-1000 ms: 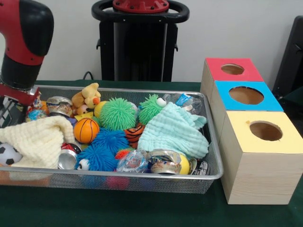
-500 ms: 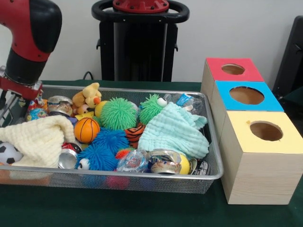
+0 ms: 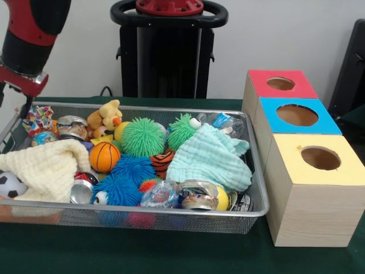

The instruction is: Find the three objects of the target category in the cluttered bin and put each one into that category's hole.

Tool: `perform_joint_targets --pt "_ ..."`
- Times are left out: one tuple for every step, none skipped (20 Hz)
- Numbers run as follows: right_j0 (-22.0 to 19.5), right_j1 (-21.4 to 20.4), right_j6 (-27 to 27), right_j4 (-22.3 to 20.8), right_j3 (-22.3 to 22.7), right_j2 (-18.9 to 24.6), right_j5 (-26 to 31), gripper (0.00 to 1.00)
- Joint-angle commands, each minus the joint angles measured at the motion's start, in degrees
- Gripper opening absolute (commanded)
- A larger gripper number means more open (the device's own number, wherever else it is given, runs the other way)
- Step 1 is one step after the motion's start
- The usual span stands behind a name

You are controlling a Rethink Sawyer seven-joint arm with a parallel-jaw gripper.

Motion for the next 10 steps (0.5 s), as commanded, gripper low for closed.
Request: perform_joint_targets --pt "-0.74 -4.82 3.66 3.85 3.26 4.59 8.34 1.0" --pt "-0.75 -4.94 3.86 3.82 3.42 4.63 8.16 1.0" --pt "-0.61 -4.81 4.27 3.72 3.55 4.51 7.79 1.0" --pt "-0.52 -4.6 4.7 3.58 3.72 4.43 7.25 1.0" --pt "-0.42 -4.33 5.23 3.41 3.93 4.3 6.5 1.0" --pt "-0.29 -4.04 5.82 3.25 4.19 4.15 5.64 1.0" --pt "-0.05 -3.7 6.48 3.11 4.4 3.97 4.79 1.0" --pt "0.2 -3.37 7.13 2.98 4.61 3.78 3.94 1.0" --pt "0.72 -3.02 7.95 2.93 4.7 3.43 3.35 1.0" --pt "1.51 -2.63 8.89 2.9 4.73 2.91 2.92 1.0"
